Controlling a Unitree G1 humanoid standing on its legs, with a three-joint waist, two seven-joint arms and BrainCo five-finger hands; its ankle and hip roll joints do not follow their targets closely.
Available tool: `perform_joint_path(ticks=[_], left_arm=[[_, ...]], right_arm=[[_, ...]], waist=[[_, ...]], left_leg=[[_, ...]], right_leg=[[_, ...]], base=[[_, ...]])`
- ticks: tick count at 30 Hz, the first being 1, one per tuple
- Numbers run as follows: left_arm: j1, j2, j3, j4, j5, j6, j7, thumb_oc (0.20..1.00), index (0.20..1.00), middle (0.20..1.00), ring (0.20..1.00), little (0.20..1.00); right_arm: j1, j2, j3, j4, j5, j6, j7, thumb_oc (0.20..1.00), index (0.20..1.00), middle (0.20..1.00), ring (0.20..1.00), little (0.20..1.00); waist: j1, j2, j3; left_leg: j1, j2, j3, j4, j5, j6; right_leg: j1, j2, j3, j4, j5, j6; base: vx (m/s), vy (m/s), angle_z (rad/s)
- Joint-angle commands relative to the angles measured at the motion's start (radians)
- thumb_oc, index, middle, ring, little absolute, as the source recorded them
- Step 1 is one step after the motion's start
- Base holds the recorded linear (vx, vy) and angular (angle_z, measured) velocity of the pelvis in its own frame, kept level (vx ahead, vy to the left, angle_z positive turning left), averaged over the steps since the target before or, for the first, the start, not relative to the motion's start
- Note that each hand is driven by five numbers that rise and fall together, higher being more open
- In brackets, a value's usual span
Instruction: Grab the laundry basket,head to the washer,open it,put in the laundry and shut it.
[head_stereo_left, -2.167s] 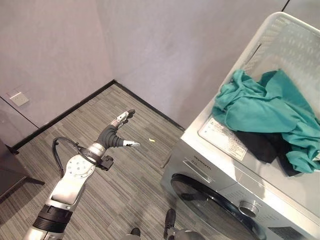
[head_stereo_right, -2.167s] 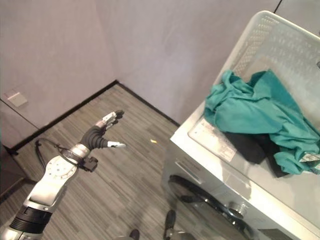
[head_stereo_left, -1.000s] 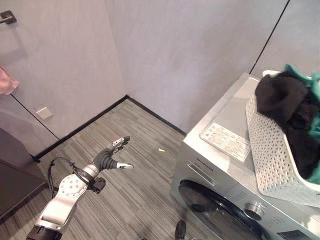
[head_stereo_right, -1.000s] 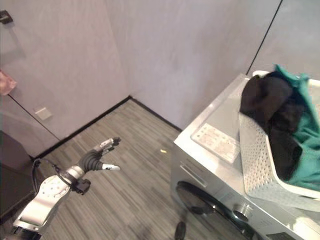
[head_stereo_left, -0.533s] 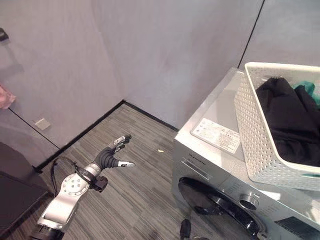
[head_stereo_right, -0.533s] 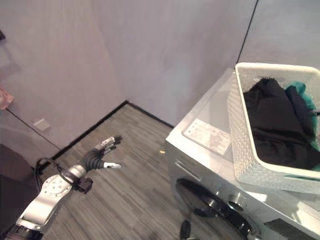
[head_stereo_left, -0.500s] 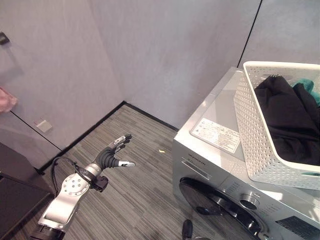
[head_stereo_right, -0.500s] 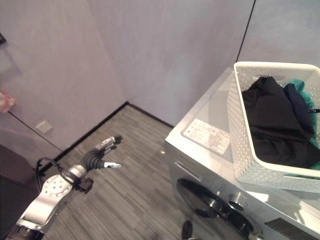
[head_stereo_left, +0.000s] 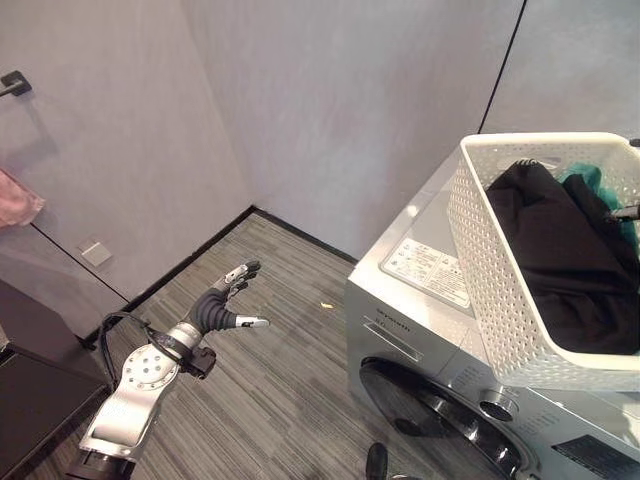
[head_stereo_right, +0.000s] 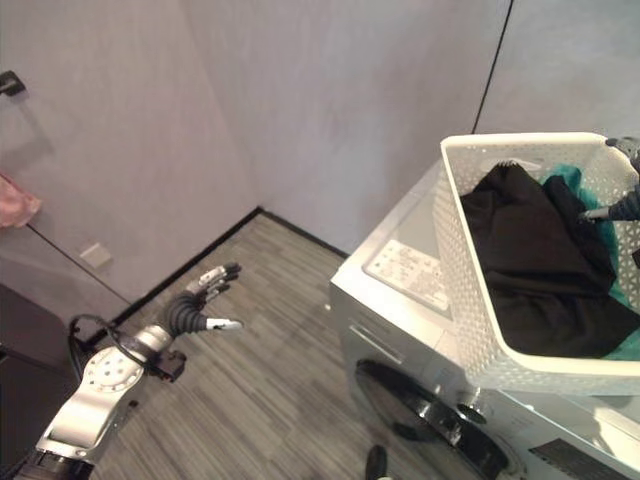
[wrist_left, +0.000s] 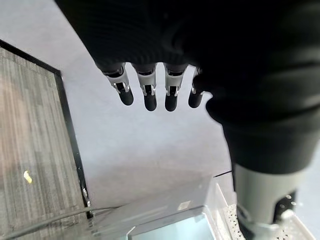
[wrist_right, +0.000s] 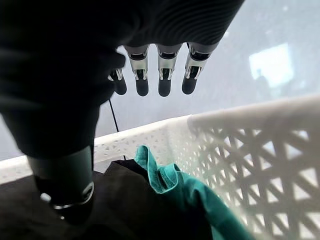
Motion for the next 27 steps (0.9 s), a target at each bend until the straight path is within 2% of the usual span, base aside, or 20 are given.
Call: perform_joint_path(ticks=[1,5,8,9,15,20,27], left_arm=[[-0.024,0.056,0.046,-0.063,0.038,-0.054,0.003,1.0,1.0,1.0,1.0,1.0],[-0.017,0.05,0.055,-0.068,0.046,-0.058,0.013,1.0,1.0,1.0,1.0,1.0],[-0.013,0.045,0.07,-0.066,0.053,-0.067,0.025,1.0,1.0,1.0,1.0,1.0],[-0.003,0.036,0.083,-0.069,0.056,-0.073,0.032,1.0,1.0,1.0,1.0,1.0],[0.021,0.029,0.087,-0.07,0.056,-0.093,0.04,1.0,1.0,1.0,1.0,1.0],[0.035,0.027,0.096,-0.061,0.06,-0.101,0.045,1.0,1.0,1.0,1.0,1.0],[0.05,0.031,0.124,-0.06,0.073,-0.098,0.038,1.0,1.0,1.0,1.0,1.0]], right_arm=[[-0.004,0.025,-0.069,-0.068,-0.09,-0.025,-0.058,1.0,1.0,1.0,1.0,1.0],[0.001,0.053,-0.099,-0.162,-0.112,-0.036,-0.058,1.0,1.0,1.0,1.0,1.0],[0.015,0.119,-0.105,-0.231,-0.077,-0.056,-0.046,1.0,1.0,1.0,1.0,1.0],[0.037,0.167,-0.114,-0.279,-0.034,-0.073,-0.029,1.0,1.0,1.0,1.0,1.0],[0.019,0.322,0.011,-0.372,0.094,-0.134,0.028,1.0,1.0,1.0,1.0,1.0],[0.008,0.394,0.131,-0.39,0.121,-0.128,0.095,1.0,1.0,1.0,1.0,1.0],[0.04,0.398,0.193,-0.383,0.145,-0.101,0.174,1.0,1.0,1.0,1.0,1.0]], waist=[[0.01,-0.052,-0.011],[0.008,-0.06,-0.017],[0.008,-0.068,-0.017],[0.009,-0.071,-0.018],[0.028,-0.072,-0.009],[0.042,-0.079,-0.005],[0.045,-0.089,-0.01]], left_leg=[[0.063,0.017,0.051,-0.021,0.047,-0.01],[0.067,0.016,0.062,-0.019,0.026,0.001],[0.069,0.008,0.068,-0.022,0.015,0.015],[0.076,0.003,0.069,-0.027,-0.001,0.024],[0.071,-0.029,0.08,-0.014,-0.014,0.056],[0.068,-0.053,0.094,0.019,-0.035,0.076],[0.066,-0.062,0.105,0.044,-0.05,0.08]], right_leg=[[0.071,-0.065,0.019,0.037,-0.119,0.119],[0.067,-0.064,0.034,0.044,-0.117,0.121],[0.058,-0.069,0.053,0.06,-0.11,0.125],[0.052,-0.076,0.057,0.072,-0.11,0.128],[0.035,-0.098,0.091,0.089,-0.087,0.144],[0.027,-0.109,0.116,0.101,-0.076,0.15],[0.028,-0.114,0.131,0.099,-0.074,0.153]], base=[[-0.03,0.027,-0.03],[-0.04,0.037,-0.03],[-0.05,0.058,-0.15],[-0.06,0.072,-0.14],[-0.06,0.086,-0.17],[-0.02,0.051,-0.12],[0.0,0.01,-0.07]])
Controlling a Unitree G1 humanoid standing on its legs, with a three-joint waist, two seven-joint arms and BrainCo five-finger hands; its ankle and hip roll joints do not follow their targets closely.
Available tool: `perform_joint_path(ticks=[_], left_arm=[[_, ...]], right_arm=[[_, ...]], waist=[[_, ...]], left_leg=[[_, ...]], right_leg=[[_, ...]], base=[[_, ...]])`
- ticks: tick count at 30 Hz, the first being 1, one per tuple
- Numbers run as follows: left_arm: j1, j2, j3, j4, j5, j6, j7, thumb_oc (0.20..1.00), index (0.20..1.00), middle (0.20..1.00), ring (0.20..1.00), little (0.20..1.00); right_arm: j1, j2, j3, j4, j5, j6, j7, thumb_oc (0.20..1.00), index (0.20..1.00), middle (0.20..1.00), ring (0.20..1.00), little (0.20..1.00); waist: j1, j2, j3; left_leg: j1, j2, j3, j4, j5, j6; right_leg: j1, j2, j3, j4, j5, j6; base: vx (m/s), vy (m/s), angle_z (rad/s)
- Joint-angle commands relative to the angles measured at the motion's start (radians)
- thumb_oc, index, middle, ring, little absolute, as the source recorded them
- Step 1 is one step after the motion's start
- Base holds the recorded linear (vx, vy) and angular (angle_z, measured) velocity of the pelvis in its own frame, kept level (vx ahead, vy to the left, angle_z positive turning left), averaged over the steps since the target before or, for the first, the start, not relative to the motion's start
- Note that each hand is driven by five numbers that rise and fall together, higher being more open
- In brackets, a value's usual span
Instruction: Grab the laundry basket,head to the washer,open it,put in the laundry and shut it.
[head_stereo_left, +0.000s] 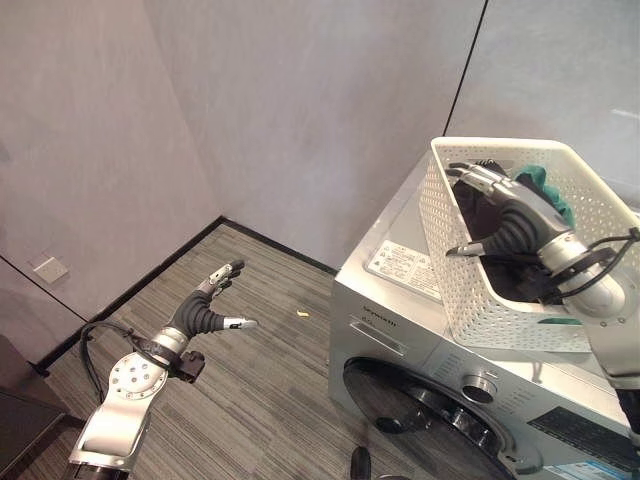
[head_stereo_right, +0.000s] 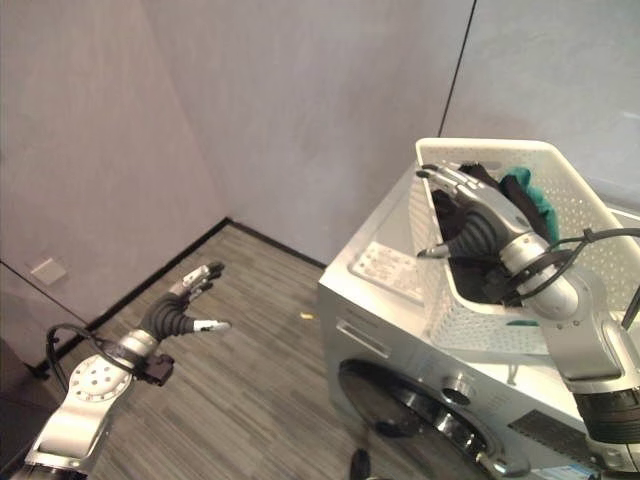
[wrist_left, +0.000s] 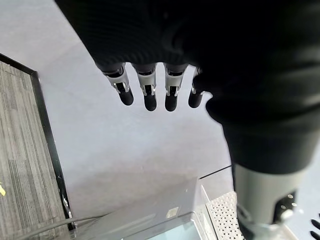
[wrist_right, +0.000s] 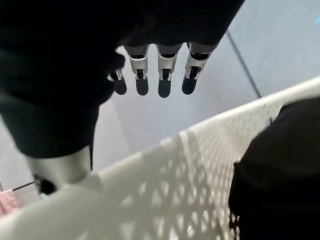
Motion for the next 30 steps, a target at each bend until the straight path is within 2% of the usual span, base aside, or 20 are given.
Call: perform_joint_path(ticks=[1,7,10,12,14,18,23,24,25,26,27,28,29,30], left_arm=[[0.021,0.039,0.069,-0.046,0.016,-0.057,0.02,1.0,1.0,1.0,1.0,1.0],[0.032,0.029,0.083,-0.043,0.026,-0.046,0.007,1.0,1.0,1.0,1.0,1.0],[0.024,0.02,0.085,-0.024,0.028,-0.041,0.005,1.0,1.0,1.0,1.0,1.0],[0.022,0.018,0.083,-0.021,0.029,-0.042,0.005,1.0,1.0,1.0,1.0,1.0],[0.032,0.006,0.095,-0.013,0.035,-0.036,0.001,1.0,1.0,1.0,1.0,1.0],[0.042,-0.002,0.102,-0.003,0.038,-0.027,-0.01,1.0,1.0,1.0,1.0,1.0],[0.023,-0.011,0.096,0.038,0.03,-0.012,-0.011,1.0,1.0,1.0,1.0,1.0],[0.019,-0.012,0.096,0.047,0.042,-0.006,-0.015,1.0,1.0,1.0,1.0,1.0],[0.019,-0.012,0.097,0.048,0.044,-0.002,-0.019,1.0,1.0,1.0,1.0,1.0],[0.018,-0.012,0.096,0.049,0.044,-0.002,-0.019,1.0,1.0,1.0,1.0,1.0],[0.019,-0.009,0.101,0.052,0.052,0.003,-0.02,1.0,1.0,1.0,1.0,1.0],[0.016,-0.009,0.099,0.05,0.057,0.006,-0.024,1.0,1.0,1.0,1.0,1.0],[0.013,-0.008,0.099,0.051,0.062,0.006,-0.021,1.0,1.0,1.0,1.0,1.0],[0.001,-0.009,0.095,0.059,0.066,0.011,-0.02,1.0,1.0,1.0,1.0,1.0]], right_arm=[[0.033,0.028,0.043,0.026,0.039,0.008,0.039,1.0,1.0,1.0,1.0,1.0],[0.12,-0.003,-0.033,0.01,0.068,0.029,0.068,1.0,1.0,1.0,1.0,1.0],[0.202,-0.03,-0.139,-0.012,0.077,0.032,0.07,1.0,1.0,1.0,1.0,1.0],[0.229,-0.032,-0.166,-0.02,0.081,0.033,0.071,1.0,1.0,1.0,1.0,1.0],[0.284,-0.038,-0.227,-0.026,0.096,0.036,0.076,1.0,1.0,1.0,1.0,1.0],[0.338,-0.049,-0.298,-0.016,0.115,0.041,0.076,1.0,1.0,1.0,1.0,1.0],[0.393,-0.09,-0.394,0.001,0.131,0.037,0.057,1.0,1.0,1.0,1.0,1.0],[0.407,-0.102,-0.428,0.003,0.131,0.035,0.051,1.0,1.0,1.0,1.0,1.0],[0.41,-0.109,-0.442,-0.001,0.131,0.037,0.049,1.0,1.0,1.0,1.0,1.0],[0.411,-0.109,-0.443,-0.001,0.131,0.037,0.049,1.0,1.0,1.0,1.0,1.0],[0.41,-0.118,-0.458,0.005,0.138,0.04,0.045,1.0,1.0,1.0,1.0,1.0],[0.404,-0.122,-0.464,0.008,0.137,0.041,0.041,1.0,1.0,1.0,1.0,1.0],[0.397,-0.121,-0.464,0.012,0.132,0.043,0.034,1.0,1.0,1.0,1.0,1.0],[0.376,-0.122,-0.451,0.026,0.117,0.047,0.027,1.0,1.0,1.0,1.0,1.0]], waist=[[0.039,-0.021,-0.033],[0.022,-0.027,-0.034],[-0.007,-0.03,-0.031],[-0.008,-0.029,-0.029],[-0.024,-0.031,-0.025],[-0.037,-0.032,-0.026],[-0.055,-0.04,-0.009],[-0.054,-0.044,0.014],[-0.051,-0.046,0.028],[-0.051,-0.045,0.028],[-0.039,-0.063,0.051],[-0.036,-0.068,0.058],[-0.035,-0.066,0.062],[-0.023,-0.058,0.065]], left_leg=[[-0.034,-0.043,0.02,0.082,-0.055,0.054],[-0.028,-0.033,0.035,0.11,-0.071,0.044],[-0.028,-0.01,0.057,0.167,-0.062,0.015],[-0.028,-0.005,0.059,0.182,-0.062,0.007],[-0.03,0.013,0.071,0.225,-0.034,-0.019],[-0.026,0.044,0.078,0.271,0.006,-0.04],[-0.1,0.066,0.055,0.485,0.085,-0.053],[-0.173,0.064,0.038,0.655,0.144,-0.051],[-0.214,0.056,0.031,0.712,0.178,-0.05],[-0.218,0.057,0.029,0.717,0.177,-0.05],[-0.28,0.026,0.03,0.849,0.216,-0.046],[-0.319,0.012,0.037,0.902,0.209,-0.043],[-0.354,0.014,0.05,0.903,0.196,-0.043],[-0.388,-0.009,0.053,0.867,0.16,-0.036]], right_leg=[[-0.021,-0.114,0.032,0.097,-0.089,0.127],[-0.011,-0.101,0.042,0.099,-0.103,0.118],[0.009,-0.077,0.046,0.101,-0.125,0.103],[0.014,-0.071,0.045,0.101,-0.129,0.099],[0.032,-0.05,0.043,0.099,-0.143,0.087],[0.046,-0.014,0.048,0.102,-0.163,0.065],[0.09,0.035,0.072,0.079,-0.186,0.013],[0.115,0.052,0.083,0.065,-0.187,-0.008],[0.127,0.057,0.09,0.057,-0.187,-0.015],[0.126,0.058,0.089,0.056,-0.186,-0.015],[0.145,0.057,0.102,0.054,-0.187,-0.032],[0.152,0.056,0.101,0.053,-0.187,-0.035],[0.155,0.06,0.097,0.052,-0.193,-0.036],[0.161,0.06,0.102,0.05,-0.199,-0.03]], base=[[0.0,0.0,0.0],[0.05,-0.049,-0.01],[0.08,-0.116,-0.05],[0.06,-0.092,-0.05],[0.09,-0.141,-0.09],[0.09,-0.153,-0.16],[0.08,-0.196,-0.08],[0.03,-0.208,-0.15],[0.0,-0.155,-0.21],[0.01,-0.14,-0.09],[0.02,-0.138,-0.18],[0.03,-0.151,-0.33],[0.04,-0.019,-0.24],[0.07,0.042,-0.1]])
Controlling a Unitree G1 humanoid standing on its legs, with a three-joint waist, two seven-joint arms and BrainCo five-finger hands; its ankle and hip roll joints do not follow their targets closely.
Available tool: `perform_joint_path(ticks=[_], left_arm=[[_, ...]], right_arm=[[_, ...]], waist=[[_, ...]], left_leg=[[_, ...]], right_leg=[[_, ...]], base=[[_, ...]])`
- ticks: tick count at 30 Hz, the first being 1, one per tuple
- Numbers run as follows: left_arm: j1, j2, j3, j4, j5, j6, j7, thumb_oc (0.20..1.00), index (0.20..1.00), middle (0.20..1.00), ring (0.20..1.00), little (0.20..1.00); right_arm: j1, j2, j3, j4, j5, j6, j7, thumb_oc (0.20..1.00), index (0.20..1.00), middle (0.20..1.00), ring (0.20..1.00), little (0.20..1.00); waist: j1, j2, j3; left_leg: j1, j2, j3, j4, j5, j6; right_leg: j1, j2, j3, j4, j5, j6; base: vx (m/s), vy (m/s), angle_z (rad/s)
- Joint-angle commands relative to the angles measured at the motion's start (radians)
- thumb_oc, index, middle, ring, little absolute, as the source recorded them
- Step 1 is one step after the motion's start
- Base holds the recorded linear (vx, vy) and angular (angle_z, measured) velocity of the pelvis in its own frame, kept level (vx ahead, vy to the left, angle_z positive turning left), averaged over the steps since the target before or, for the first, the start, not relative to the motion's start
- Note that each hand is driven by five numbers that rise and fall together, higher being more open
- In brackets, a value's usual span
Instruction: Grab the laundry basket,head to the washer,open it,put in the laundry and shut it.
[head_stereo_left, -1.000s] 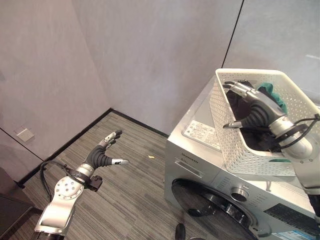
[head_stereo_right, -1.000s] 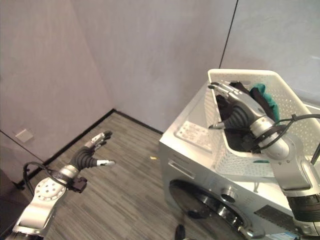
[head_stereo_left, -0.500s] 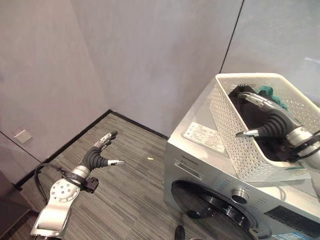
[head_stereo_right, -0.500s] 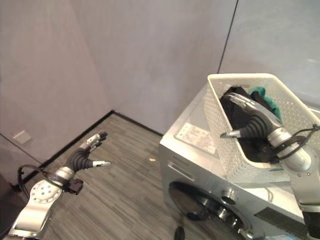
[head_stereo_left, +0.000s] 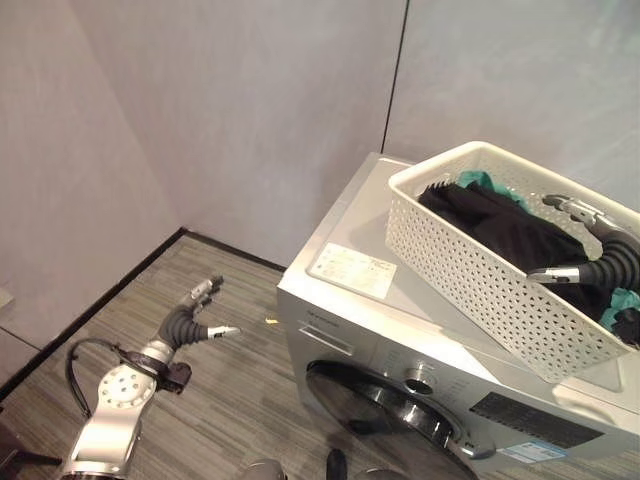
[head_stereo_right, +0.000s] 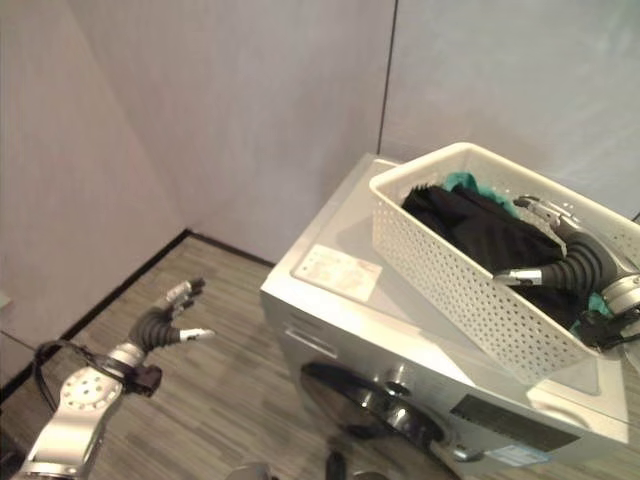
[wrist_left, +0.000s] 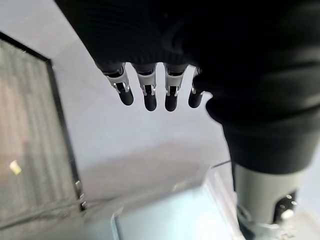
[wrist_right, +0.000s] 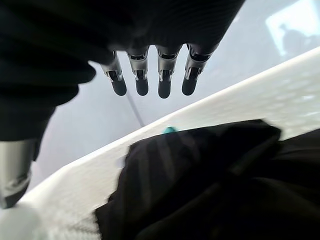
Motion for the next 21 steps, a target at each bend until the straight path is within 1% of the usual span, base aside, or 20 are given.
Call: perform_joint_path(ticks=[1,2,3,4,5,6,7,8,9,12,13,14,17,21], left_arm=[[-0.04,0.023,0.027,-0.05,0.023,-0.031,0.002,1.0,1.0,1.0,1.0,1.0],[-0.043,0.023,0.033,-0.046,0.015,-0.036,0.006,1.0,1.0,1.0,1.0,1.0],[-0.041,0.028,0.039,-0.04,0.009,-0.044,0.017,1.0,1.0,1.0,1.0,1.0],[-0.039,0.031,0.031,-0.037,0.0,-0.056,0.038,1.0,1.0,1.0,1.0,1.0],[-0.026,0.039,0.046,-0.037,-0.001,-0.054,0.033,1.0,1.0,1.0,1.0,1.0],[-0.021,0.042,0.054,-0.044,0.0,-0.06,0.037,1.0,1.0,1.0,1.0,1.0],[-0.021,0.046,0.051,-0.043,0.003,-0.062,0.04,1.0,1.0,1.0,1.0,1.0],[-0.021,0.051,0.064,-0.044,-0.004,-0.057,0.04,1.0,1.0,1.0,1.0,1.0],[-0.012,0.048,0.072,-0.042,-0.005,-0.055,0.045,1.0,1.0,1.0,1.0,1.0],[-0.005,0.051,0.08,-0.05,-0.008,-0.06,0.051,1.0,1.0,1.0,1.0,1.0],[-0.004,0.052,0.083,-0.049,-0.009,-0.06,0.051,1.0,1.0,1.0,1.0,1.0],[0.013,0.054,0.108,-0.062,-0.008,-0.058,0.056,1.0,1.0,1.0,1.0,1.0],[0.038,0.049,0.129,-0.07,-0.012,-0.056,0.056,1.0,1.0,1.0,1.0,1.0],[0.057,0.052,0.141,-0.077,-0.008,-0.047,0.048,1.0,1.0,1.0,1.0,1.0]], right_arm=[[-0.039,-0.048,-0.008,0.048,-0.006,0.003,-0.05,1.0,1.0,1.0,1.0,1.0],[-0.055,-0.051,-0.005,0.051,-0.006,0.0,-0.06,1.0,1.0,1.0,1.0,1.0],[-0.076,-0.043,0.005,0.064,-0.006,-0.01,-0.083,1.0,1.0,1.0,1.0,1.0],[-0.102,-0.034,0.031,0.079,-0.021,-0.027,-0.111,1.0,1.0,1.0,1.0,1.0],[-0.106,-0.032,0.041,0.078,-0.031,-0.02,-0.095,1.0,1.0,1.0,1.0,1.0],[-0.116,-0.017,0.051,0.068,-0.038,-0.025,-0.099,1.0,1.0,1.0,1.0,1.0],[-0.141,0.0,0.077,0.071,-0.053,-0.022,-0.106,1.0,1.0,1.0,1.0,1.0],[-0.148,0.006,0.079,0.073,-0.055,-0.019,-0.099,1.0,1.0,1.0,1.0,1.0],[-0.162,0.019,0.096,0.061,-0.055,-0.02,-0.092,1.0,1.0,1.0,1.0,1.0],[-0.199,0.037,0.145,0.048,-0.043,-0.027,-0.082,1.0,1.0,1.0,1.0,1.0],[-0.204,0.037,0.15,0.05,-0.043,-0.026,-0.082,1.0,1.0,1.0,1.0,1.0],[-0.231,0.047,0.186,0.04,-0.04,-0.023,-0.068,1.0,1.0,1.0,1.0,1.0],[-0.261,0.06,0.214,0.034,-0.036,-0.021,-0.056,1.0,1.0,1.0,1.0,1.0],[-0.256,0.069,0.224,0.016,-0.034,-0.016,-0.035,1.0,1.0,1.0,1.0,1.0]], waist=[[0.017,0.031,-0.019],[0.022,0.03,-0.018],[0.038,0.012,-0.015],[0.061,0.012,-0.011],[0.074,0.004,-0.014],[0.077,0.006,-0.016],[0.095,0.003,-0.013],[0.085,0.006,-0.024],[0.09,0.003,-0.042],[0.096,-0.005,-0.06],[0.096,-0.006,-0.06],[0.108,-0.013,-0.07],[0.132,-0.015,-0.077],[0.136,-0.016,-0.084]], left_leg=[[0.024,-0.052,0.061,-0.187,0.003,0.075],[-0.015,-0.061,0.076,-0.283,-0.037,0.084],[-0.064,-0.079,0.112,-0.409,-0.049,0.109],[-0.093,-0.097,0.119,-0.481,-0.04,0.117],[-0.067,-0.109,0.114,-0.455,-0.072,0.125],[-0.052,-0.106,0.113,-0.474,-0.061,0.13],[-0.053,-0.137,0.091,-0.454,-0.059,0.131],[-0.024,-0.128,0.112,-0.52,-0.093,0.145],[0.03,-0.134,0.123,-0.603,-0.11,0.163],[0.087,-0.134,0.147,-0.675,-0.111,0.173],[0.09,-0.134,0.149,-0.681,-0.109,0.173],[0.114,-0.128,0.174,-0.701,-0.121,0.184],[0.146,-0.113,0.207,-0.719,-0.131,0.189],[0.183,-0.106,0.215,-0.774,-0.123,0.194]], right_leg=[[0.13,-0.021,0.047,-0.066,-0.09,0.102],[0.141,-0.02,0.052,-0.07,-0.098,0.113],[0.146,-0.034,0.071,-0.066,-0.106,0.124],[0.15,-0.033,0.079,-0.054,-0.11,0.134],[0.155,-0.043,0.087,-0.047,-0.119,0.144],[0.157,-0.042,0.095,-0.047,-0.127,0.147],[0.169,-0.052,0.118,-0.043,-0.135,0.149],[0.16,-0.054,0.119,-0.04,-0.133,0.152],[0.158,-0.064,0.129,-0.035,-0.138,0.162],[0.143,-0.08,0.129,-0.014,-0.15,0.175],[0.141,-0.081,0.132,-0.01,-0.152,0.176],[0.133,-0.09,0.124,0.01,-0.164,0.185],[0.126,-0.102,0.098,0.031,-0.162,0.2],[0.104,-0.097,0.072,0.082,-0.158,0.216]], base=[[0.11,0.073,-0.06],[0.17,0.082,-0.42],[0.19,0.074,-0.56],[0.23,0.076,-0.43],[0.18,0.08,-0.14],[0.2,0.114,-0.32],[0.14,0.147,-0.58],[0.2,0.184,-1.26],[0.18,0.18,-0.89],[0.12,0.119,-0.1],[0.09,0.082,-0.59],[0.08,0.056,-0.59],[0.07,0.054,-0.54],[0.05,0.03,-0.34]])
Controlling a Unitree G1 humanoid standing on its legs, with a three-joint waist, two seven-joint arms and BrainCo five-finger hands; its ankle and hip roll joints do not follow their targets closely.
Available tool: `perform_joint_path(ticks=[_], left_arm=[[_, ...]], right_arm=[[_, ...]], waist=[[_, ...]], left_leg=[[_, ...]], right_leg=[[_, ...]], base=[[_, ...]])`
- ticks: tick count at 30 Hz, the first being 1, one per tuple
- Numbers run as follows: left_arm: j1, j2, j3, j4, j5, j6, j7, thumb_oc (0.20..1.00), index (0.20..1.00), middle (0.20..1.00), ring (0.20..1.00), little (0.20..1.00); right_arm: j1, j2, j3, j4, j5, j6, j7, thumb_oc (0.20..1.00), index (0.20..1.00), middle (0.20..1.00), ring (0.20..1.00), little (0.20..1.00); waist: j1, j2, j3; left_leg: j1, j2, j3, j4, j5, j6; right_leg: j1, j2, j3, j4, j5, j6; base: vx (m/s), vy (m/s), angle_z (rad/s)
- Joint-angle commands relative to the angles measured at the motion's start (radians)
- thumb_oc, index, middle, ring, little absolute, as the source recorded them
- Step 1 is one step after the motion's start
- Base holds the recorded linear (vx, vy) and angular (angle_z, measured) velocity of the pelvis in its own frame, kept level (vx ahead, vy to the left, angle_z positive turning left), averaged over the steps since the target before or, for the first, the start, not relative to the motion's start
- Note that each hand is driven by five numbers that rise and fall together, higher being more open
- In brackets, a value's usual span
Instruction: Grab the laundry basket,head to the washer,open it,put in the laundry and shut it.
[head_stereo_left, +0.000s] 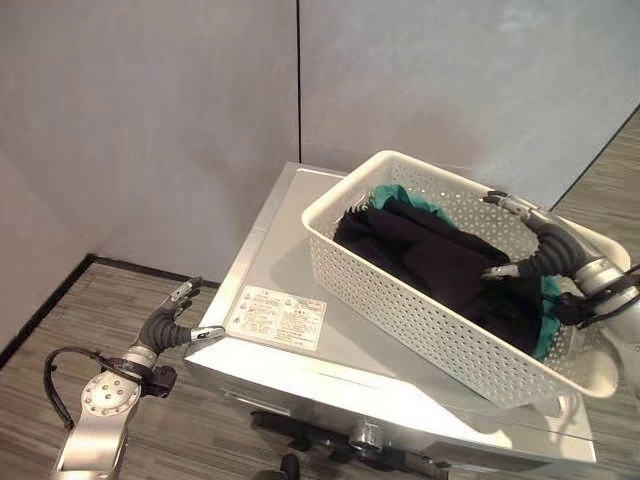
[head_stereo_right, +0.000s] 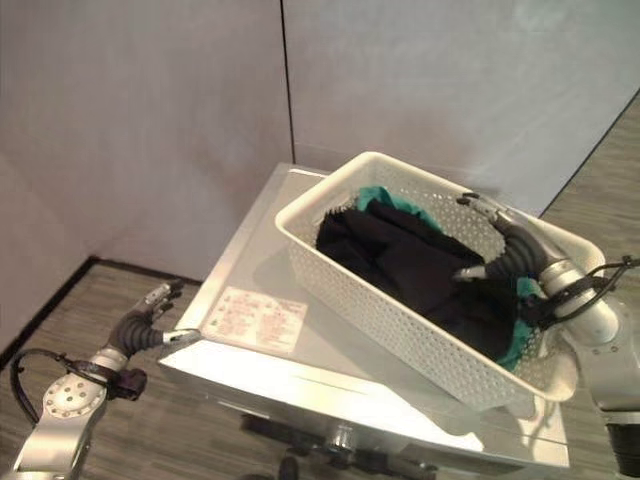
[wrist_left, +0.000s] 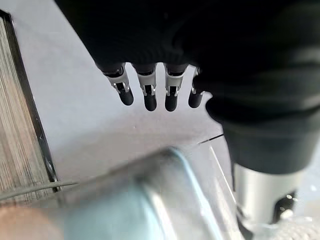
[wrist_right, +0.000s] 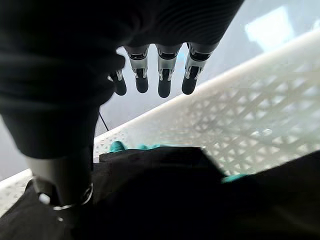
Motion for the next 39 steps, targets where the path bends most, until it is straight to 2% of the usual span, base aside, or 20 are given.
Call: perform_joint_path(ticks=[1,6,15,24,29,31,36,38,39], left_arm=[[0.005,0.054,0.064,-0.062,-0.004,-0.04,0.019,1.0,1.0,1.0,1.0,1.0],[-0.023,0.055,0.044,-0.057,0.008,-0.029,0.022,1.0,1.0,1.0,1.0,1.0],[-0.038,0.044,0.026,-0.05,0.014,-0.021,0.025,1.0,1.0,1.0,1.0,1.0],[-0.075,0.046,-0.021,-0.039,0.002,-0.026,0.034,1.0,1.0,1.0,1.0,1.0],[-0.123,0.047,-0.095,-0.023,-0.006,-0.028,0.039,1.0,1.0,1.0,1.0,1.0],[-0.147,0.044,-0.139,-0.009,-0.016,-0.028,0.05,1.0,1.0,1.0,1.0,1.0],[-0.158,0.026,-0.171,0.004,-0.038,-0.03,0.057,1.0,1.0,1.0,1.0,1.0],[-0.165,0.008,-0.197,0.012,-0.045,-0.031,0.061,1.0,1.0,1.0,1.0,1.0],[-0.172,-0.003,-0.21,0.022,-0.052,-0.03,0.058,1.0,1.0,1.0,1.0,1.0]], right_arm=[[-0.042,0.022,-0.045,-0.012,0.016,-0.009,0.008,1.0,1.0,1.0,1.0,1.0],[-0.021,0.024,-0.085,-0.025,0.015,-0.004,0.005,1.0,1.0,1.0,1.0,1.0],[-0.013,0.012,-0.087,-0.052,0.028,0.001,0.014,1.0,1.0,1.0,1.0,1.0],[-0.024,0.014,-0.08,-0.06,0.038,-0.008,-0.006,1.0,1.0,1.0,1.0,1.0],[-0.139,0.028,-0.013,-0.054,0.058,-0.012,-0.048,1.0,1.0,1.0,1.0,1.0],[-0.204,0.041,0.032,-0.043,0.079,-0.015,-0.075,1.0,1.0,1.0,1.0,1.0],[-0.262,0.054,0.069,-0.027,0.101,-0.014,-0.105,1.0,1.0,1.0,1.0,1.0],[-0.298,0.038,0.078,-0.009,0.095,-0.006,-0.134,1.0,1.0,1.0,1.0,1.0],[-0.3,0.02,0.068,0.004,0.085,0.003,-0.151,1.0,1.0,1.0,1.0,1.0]], waist=[[0.046,-0.028,-0.024],[0.022,-0.034,-0.032],[0.017,-0.035,-0.061],[0.021,-0.031,-0.055],[0.035,-0.024,-0.038],[0.049,-0.019,-0.025],[0.054,-0.006,0.0],[0.051,0.007,0.032],[0.022,0.007,0.049]], left_leg=[[-0.035,-0.015,0.042,0.094,-0.113,-0.012],[-0.009,-0.022,0.008,0.037,-0.08,-0.013],[0.0,-0.024,-0.021,0.001,-0.064,-0.027],[-0.04,-0.023,-0.057,0.015,-0.033,-0.05],[-0.087,-0.027,-0.094,0.059,-0.013,-0.067],[-0.117,-0.023,-0.122,0.077,0.017,-0.088],[-0.157,-0.027,-0.16,0.092,0.042,-0.114],[-0.216,-0.018,-0.137,0.128,0.059,-0.132],[-0.248,0.032,-0.039,0.187,0.049,-0.131]], right_leg=[[0.041,-0.091,-0.061,-0.016,0.017,0.095],[0.011,-0.086,-0.078,0.018,0.014,0.095],[0.052,-0.09,-0.102,-0.08,0.012,0.081],[0.071,-0.077,-0.112,-0.155,0.035,0.066],[0.081,-0.066,-0.125,-0.179,0.046,0.047],[0.08,-0.052,-0.137,-0.187,0.048,0.033],[0.075,-0.039,-0.173,-0.217,0.063,0.025],[0.058,-0.051,-0.215,-0.218,0.069,0.027],[0.051,-0.067,-0.252,-0.216,0.073,0.024]], base=[[0.0,0.0,0.0],[0.03,0.001,0.14],[0.02,-0.023,0.17],[-0.07,-0.059,0.1],[-0.12,-0.075,0.21],[-0.17,-0.108,0.42],[-0.12,-0.056,0.38],[-0.27,0.006,0.38],[-0.2,0.015,0.55]])
